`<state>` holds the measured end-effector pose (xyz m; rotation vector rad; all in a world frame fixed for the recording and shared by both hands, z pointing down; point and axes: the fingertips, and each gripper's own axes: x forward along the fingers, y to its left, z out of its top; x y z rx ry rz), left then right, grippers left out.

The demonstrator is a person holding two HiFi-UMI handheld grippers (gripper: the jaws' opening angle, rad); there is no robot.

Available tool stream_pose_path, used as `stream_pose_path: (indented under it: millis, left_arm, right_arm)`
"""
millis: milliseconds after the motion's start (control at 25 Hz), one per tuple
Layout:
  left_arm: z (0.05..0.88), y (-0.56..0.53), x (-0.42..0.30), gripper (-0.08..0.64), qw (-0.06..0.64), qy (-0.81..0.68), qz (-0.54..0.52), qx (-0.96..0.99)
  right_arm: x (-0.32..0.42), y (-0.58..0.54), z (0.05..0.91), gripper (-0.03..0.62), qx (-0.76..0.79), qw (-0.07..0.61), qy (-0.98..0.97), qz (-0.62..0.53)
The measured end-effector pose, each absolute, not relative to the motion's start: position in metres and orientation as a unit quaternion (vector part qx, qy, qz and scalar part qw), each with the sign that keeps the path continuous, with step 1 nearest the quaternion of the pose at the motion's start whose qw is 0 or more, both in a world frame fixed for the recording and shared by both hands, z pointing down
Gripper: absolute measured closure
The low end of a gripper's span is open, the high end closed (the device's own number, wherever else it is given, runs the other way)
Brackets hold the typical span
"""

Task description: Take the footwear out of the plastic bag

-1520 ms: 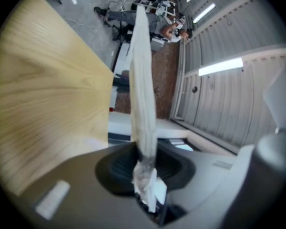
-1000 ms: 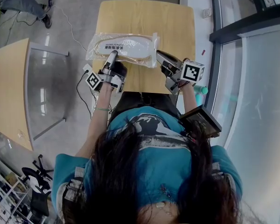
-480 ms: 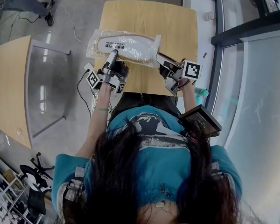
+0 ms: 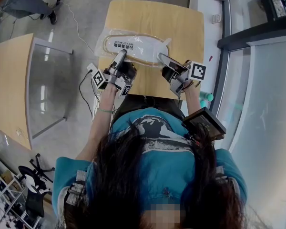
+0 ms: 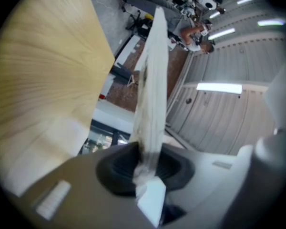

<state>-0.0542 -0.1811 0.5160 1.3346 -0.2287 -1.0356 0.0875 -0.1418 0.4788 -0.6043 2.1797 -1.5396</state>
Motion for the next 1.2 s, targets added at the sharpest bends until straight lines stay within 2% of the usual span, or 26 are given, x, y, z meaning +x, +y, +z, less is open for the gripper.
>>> stream_pose_path:
  millis: [120, 440, 640, 1000, 1200]
  left_arm:
    - [0.522, -0.182, -0.055, 0.479, 0.659, -0.118, -0.455, 0.588]
    - [0.534, -0.198, -0.075, 0.476, 0.611, -0.219, -0.418, 0.636]
    - [0.533, -0.21, -0.071, 0.483, 0.588, -0.244, -0.369, 0.677]
    - [0.551, -0.224, -0.058, 0.453, 0.551, -0.32, -0.248, 0.729]
    - [0.558, -0.231, -0.062, 0.446, 0.54, -0.353, -0.244, 0.724]
  right_arm:
    - [0.087, -0.145, 0.479, 0.477, -0.227, 0.185, 0.775, -0.56]
    - [0.107, -0.141, 0.488, 0.5, -0.253, 0.151, 0.765, -0.573]
    - [0.126, -0.14, 0.491, 0.503, -0.273, 0.146, 0.758, -0.573]
    - [0.144, -0.139, 0.501, 0.503, -0.318, 0.094, 0.759, -0.56]
    - [0.144, -0.137, 0.509, 0.503, -0.327, 0.081, 0.748, -0.572]
